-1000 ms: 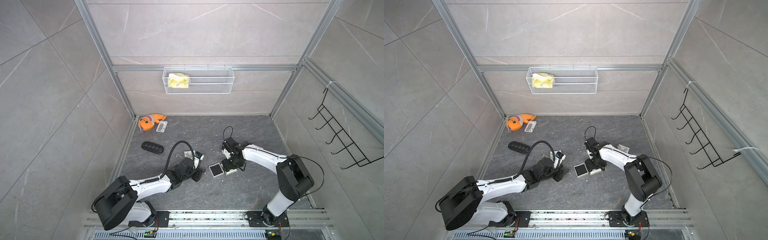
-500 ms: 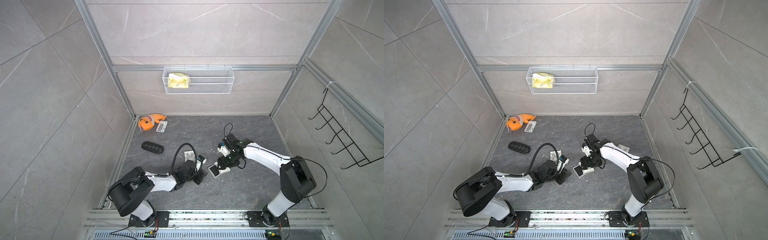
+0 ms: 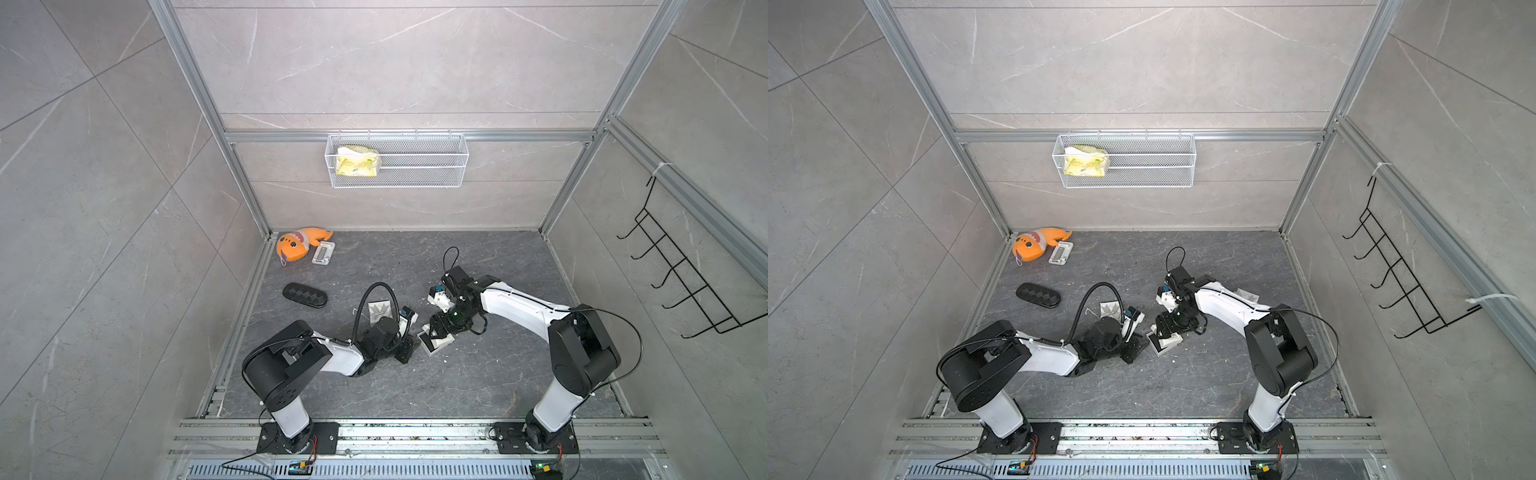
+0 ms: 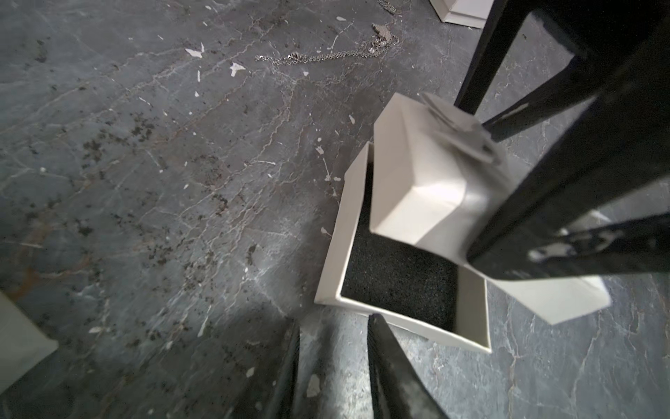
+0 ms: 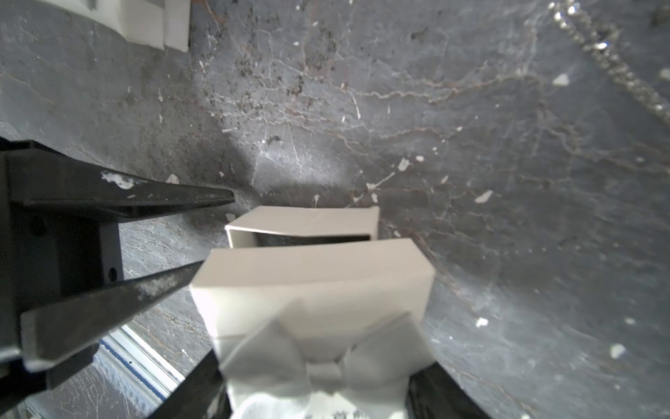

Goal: Take the necklace out of the lift-off lid jewelry box
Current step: Close the lid on the jewelry box.

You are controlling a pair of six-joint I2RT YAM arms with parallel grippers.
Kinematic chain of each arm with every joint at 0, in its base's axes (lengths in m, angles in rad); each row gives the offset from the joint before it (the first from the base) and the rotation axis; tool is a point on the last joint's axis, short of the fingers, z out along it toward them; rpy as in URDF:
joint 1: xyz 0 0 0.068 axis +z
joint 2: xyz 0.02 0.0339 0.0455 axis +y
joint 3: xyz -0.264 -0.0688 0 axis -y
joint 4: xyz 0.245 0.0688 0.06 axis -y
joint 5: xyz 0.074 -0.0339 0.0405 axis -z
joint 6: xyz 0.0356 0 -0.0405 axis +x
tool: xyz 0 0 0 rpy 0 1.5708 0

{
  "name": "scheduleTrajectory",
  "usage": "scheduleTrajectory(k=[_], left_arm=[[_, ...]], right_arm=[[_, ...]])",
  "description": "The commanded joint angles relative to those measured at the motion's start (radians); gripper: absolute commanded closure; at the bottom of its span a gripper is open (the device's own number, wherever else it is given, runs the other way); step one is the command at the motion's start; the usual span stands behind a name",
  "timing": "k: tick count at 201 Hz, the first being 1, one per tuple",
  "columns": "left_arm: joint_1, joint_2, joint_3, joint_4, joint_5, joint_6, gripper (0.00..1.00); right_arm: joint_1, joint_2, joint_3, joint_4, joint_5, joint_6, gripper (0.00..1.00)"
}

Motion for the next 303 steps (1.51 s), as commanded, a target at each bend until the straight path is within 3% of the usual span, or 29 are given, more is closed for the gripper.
scheduleTrajectory(k=[1,89,179,253,303], left_arm=[[-0.001,0.009,0.03,0.043,-0.027,-0.014,0.65],[-0.001,0.035,0.039,0.054,-0.008,-0.031,0.65],[-0.001,0.029,0.02,0.069,-0.01,-0.045,0.65],[-0.001,0.006,-0.007,0.064,-0.011,-0.052,0.65],[-0.001,-0.156,-0.071,-0.057,-0.099,-0.036,0.65]], right_arm=[[-0.001,0.021,0.027,-0.007,-0.028,-0.023,0.31],[0.02,0.042,0.005,0.018,-0.051,0.039,0.3],[0.037,0.003,-0.001,0.015,0.003,0.048,0.18],[0.038,-0.054,-0.015,0.033,0.074,0.087,0.29],[0.062,-0.025,-0.028,0.063,0.095,0.105,0.32]])
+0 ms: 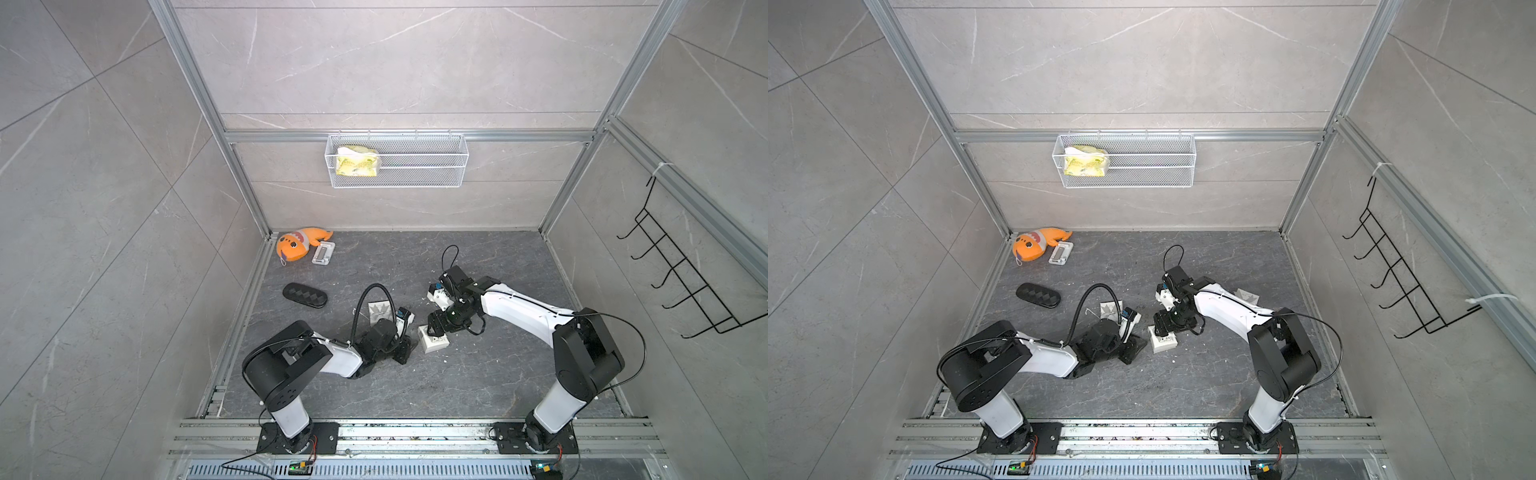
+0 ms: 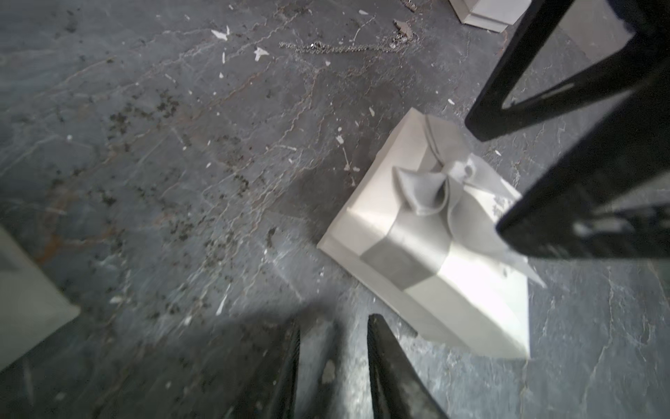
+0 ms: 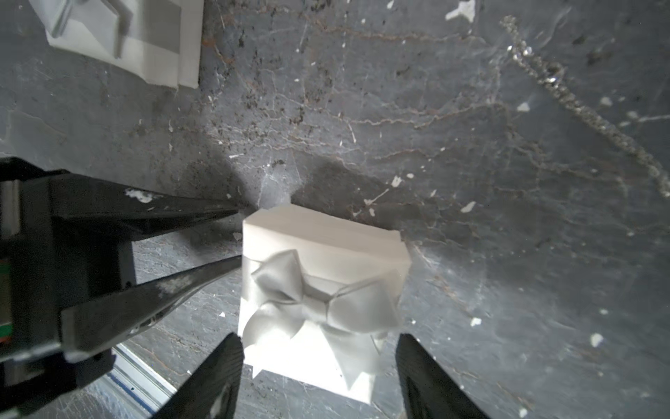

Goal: Take the necklace out of the lift-off lid jewelry box
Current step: Close the lid on the jewelry box.

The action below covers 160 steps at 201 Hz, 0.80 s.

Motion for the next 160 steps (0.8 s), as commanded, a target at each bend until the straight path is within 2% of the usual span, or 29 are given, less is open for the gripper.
scheduleTrajectory(k=[1,59,120,136,160], left_arm=[[-0.001,-0.12,-0.019,-0.057,-0.069,0.007,0.65],[0.01,-0.371,-0.022,-0.278,-0.198,0.071,0.64],[0.022,-0.505,-0.039,-0.363,-0.258,0.075,0.64],[0.024,-0.527,-0.041,-0.378,-0.265,0.067,0.64],[0.029,-0.563,-0.039,-0.408,-0.281,0.066,0.63]], right_arm=[[0.027,0.013,-0.017,0.021,0.033,0.021,0.32],[0.068,0.069,-0.029,0.018,0.143,0.033,0.39],[0.092,0.058,-0.04,0.004,0.24,0.049,0.41],[0.097,0.039,-0.036,-0.005,0.246,0.049,0.36],[0.116,-0.011,-0.033,-0.012,0.248,0.047,0.2]])
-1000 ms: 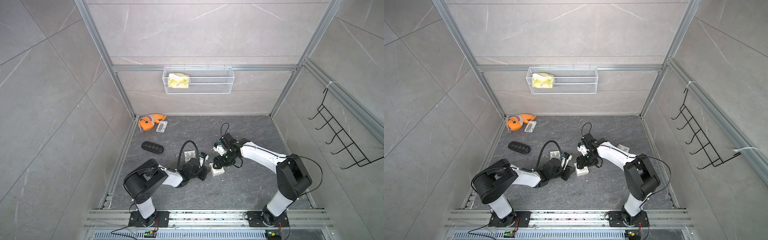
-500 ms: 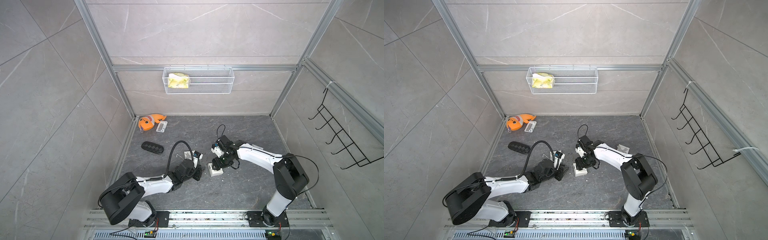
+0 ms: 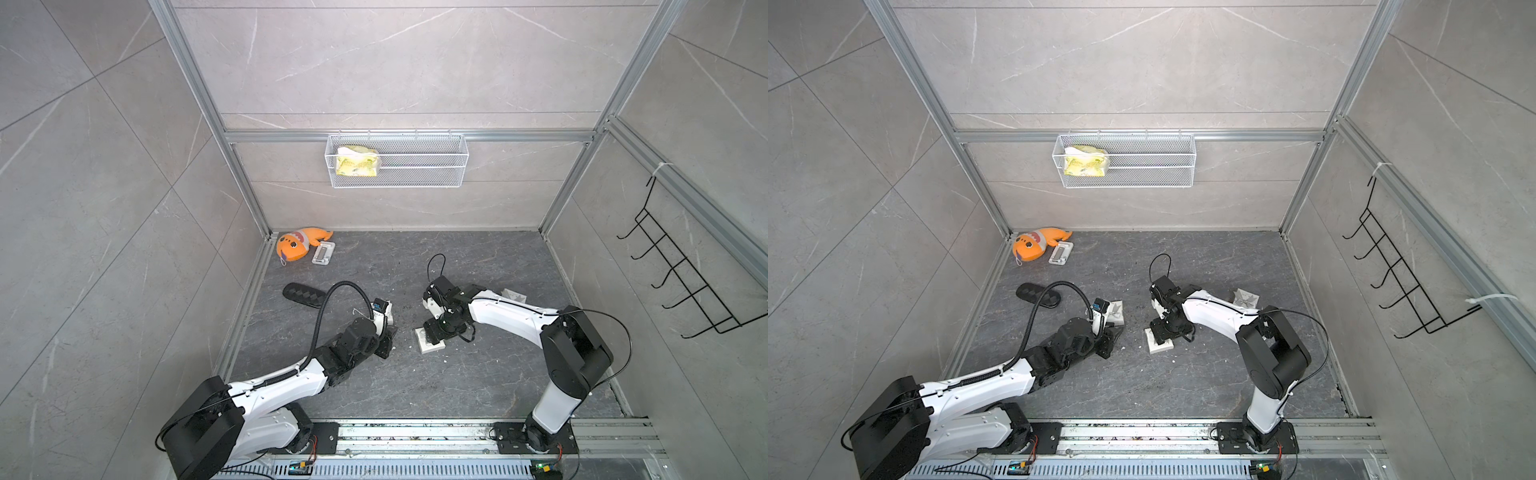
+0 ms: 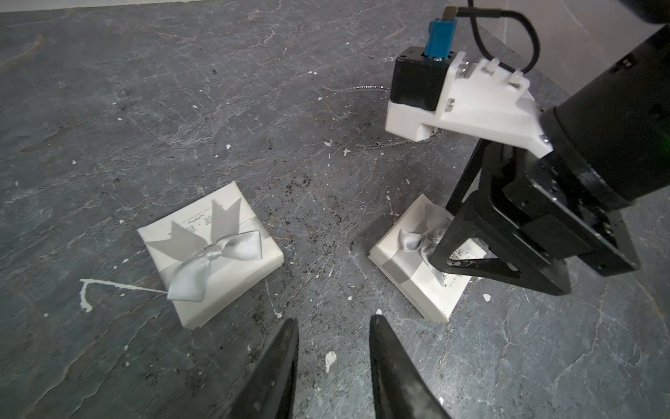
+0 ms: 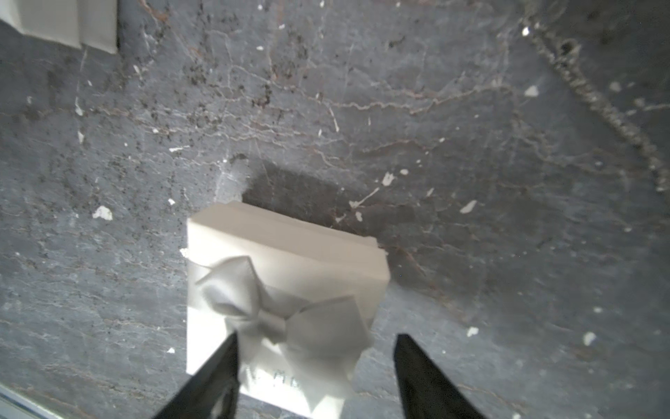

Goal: Take the necklace out of the lift-off lid jewelry box
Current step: Close the lid on the jewelry box, then move the jewelry box to the center of the board.

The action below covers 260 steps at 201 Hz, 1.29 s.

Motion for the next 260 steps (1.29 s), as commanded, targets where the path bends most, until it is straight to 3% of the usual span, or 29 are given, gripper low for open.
scheduleTrajectory(k=[1,21,67,151,192,260], left_arm=[[0.01,-0.048,0.0,-0.031,-0.036,0.016,0.64],[0.025,-0.081,0.003,-0.049,-0.05,0.018,0.63],[0.093,-0.142,0.013,-0.104,-0.027,0.022,0.62],[0.15,-0.176,-0.004,-0.124,0.001,0.027,0.61],[0.172,-0.156,0.0,-0.1,0.026,0.04,0.61],[0.275,-0.099,0.029,-0.053,0.149,0.057,0.61]], right_arm=[[0.022,-0.049,-0.011,-0.039,0.053,0.002,0.19],[0.05,-0.059,0.003,-0.053,0.081,0.025,0.13],[0.119,-0.006,0.01,-0.011,0.107,0.115,0.11],[0.131,0.103,0.044,-0.043,0.281,0.175,0.18],[-0.029,-0.009,-0.087,-0.007,0.246,0.17,0.24],[-0.361,-0.1,-0.177,-0.013,0.24,0.119,0.24]])
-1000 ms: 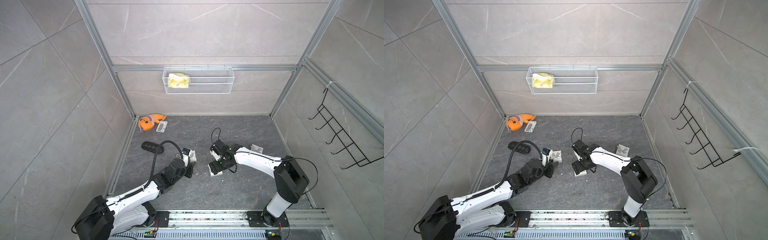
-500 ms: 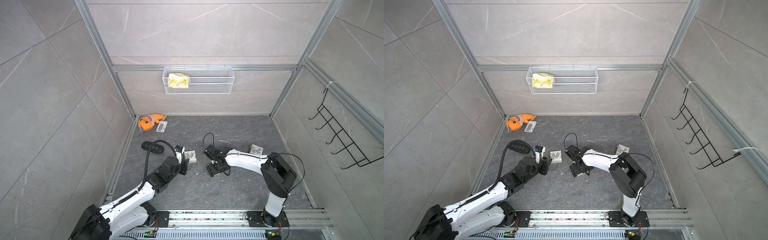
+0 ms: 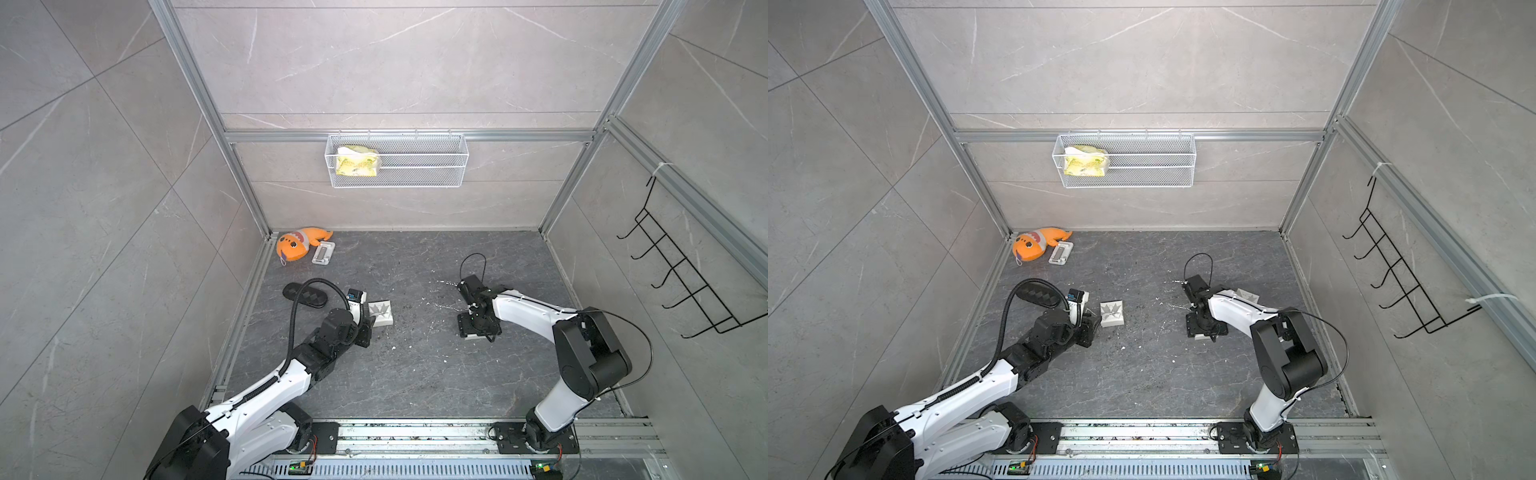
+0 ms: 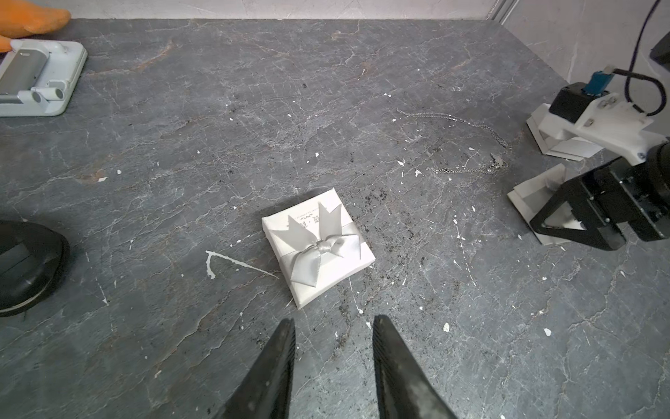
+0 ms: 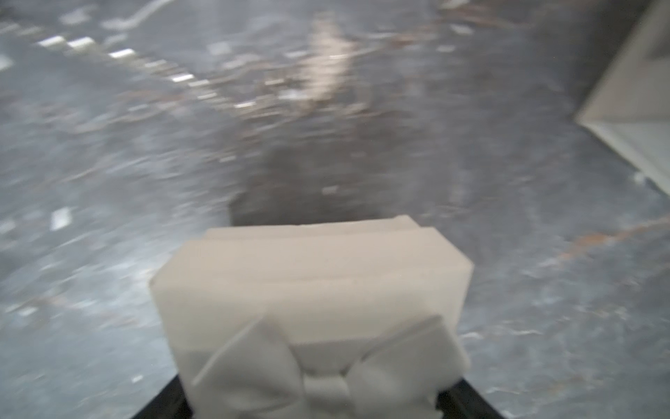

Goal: Take the necklace out of the lift-off lid jewelry box
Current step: Move the jewelry box to the center of the board.

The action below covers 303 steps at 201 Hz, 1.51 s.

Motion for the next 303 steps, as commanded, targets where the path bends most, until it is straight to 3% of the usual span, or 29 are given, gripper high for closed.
scheduleTrajectory(k=[1,49,67,95,112,180,244,303], left_arm=[[0.039,0.016,0.035,0.054,0.072,0.031,0.61],[0.097,0.064,0.086,0.001,0.131,0.042,0.6],[0.121,0.075,0.095,-0.038,0.138,0.022,0.53],[0.15,0.083,0.099,-0.086,0.151,-0.021,0.34],[0.164,0.1,0.099,-0.107,0.173,-0.048,0.31],[0.168,0.226,0.086,0.02,0.282,-0.096,0.3],[0.166,0.422,0.149,0.155,0.367,-0.086,0.37],[0.153,0.55,0.182,0.272,0.445,-0.106,0.47]], right_arm=[[-0.083,-0.041,-0.021,-0.017,0.002,-0.03,0.24],[-0.269,-0.033,-0.021,-0.021,0.015,-0.082,0.18],[-0.271,-0.047,-0.012,-0.021,0.008,-0.082,0.15],[-0.253,-0.092,0.022,-0.043,-0.035,-0.097,0.13],[-0.202,-0.129,0.052,-0.053,-0.071,-0.109,0.13],[0.064,-0.094,0.226,-0.075,-0.206,-0.16,0.15],[0.122,-0.044,0.183,0.122,-0.442,-0.128,0.21],[0.153,-0.03,0.151,0.189,-0.485,-0.108,0.21]])
